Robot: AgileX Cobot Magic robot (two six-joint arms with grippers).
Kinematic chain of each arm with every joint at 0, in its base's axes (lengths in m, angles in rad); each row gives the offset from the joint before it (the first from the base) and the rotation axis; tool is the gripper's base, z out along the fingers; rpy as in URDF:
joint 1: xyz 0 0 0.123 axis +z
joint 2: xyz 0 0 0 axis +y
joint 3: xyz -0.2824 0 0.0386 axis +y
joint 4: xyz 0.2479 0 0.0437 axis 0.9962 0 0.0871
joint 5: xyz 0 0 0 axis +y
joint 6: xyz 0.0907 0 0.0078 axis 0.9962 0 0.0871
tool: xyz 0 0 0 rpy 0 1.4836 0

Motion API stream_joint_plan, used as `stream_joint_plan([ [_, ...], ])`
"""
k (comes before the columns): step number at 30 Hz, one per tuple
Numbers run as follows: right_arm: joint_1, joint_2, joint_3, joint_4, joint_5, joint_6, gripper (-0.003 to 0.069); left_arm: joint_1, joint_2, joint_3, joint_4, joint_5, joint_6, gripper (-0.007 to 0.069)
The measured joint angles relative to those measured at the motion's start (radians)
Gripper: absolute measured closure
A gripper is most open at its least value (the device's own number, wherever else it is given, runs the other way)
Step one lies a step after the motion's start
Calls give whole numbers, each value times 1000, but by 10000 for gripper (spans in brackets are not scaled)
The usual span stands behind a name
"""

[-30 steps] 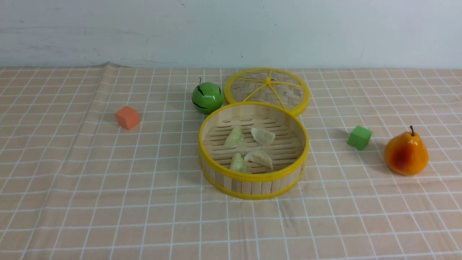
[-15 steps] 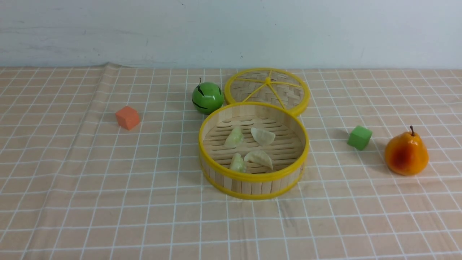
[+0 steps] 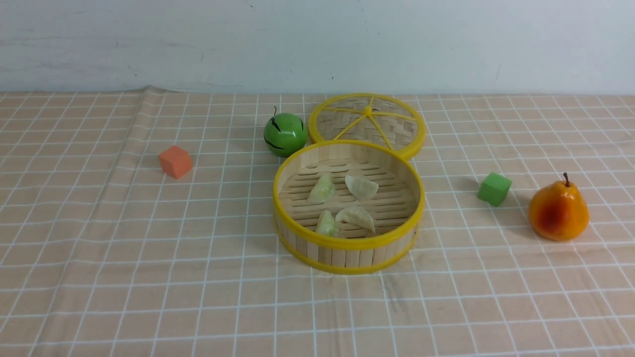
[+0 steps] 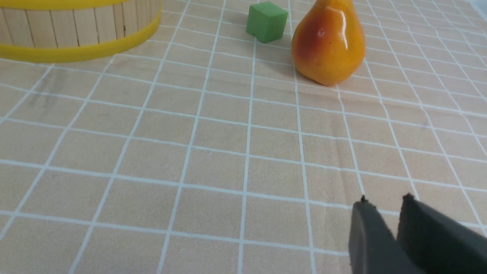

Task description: Put the dumplings into the steamer on the table with the brown tablecloth.

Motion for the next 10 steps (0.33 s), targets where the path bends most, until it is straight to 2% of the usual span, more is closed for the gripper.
stream_joint_plan([
  [10,0,0,0,0,0,0,520,0,0,0,0,1,0,633],
])
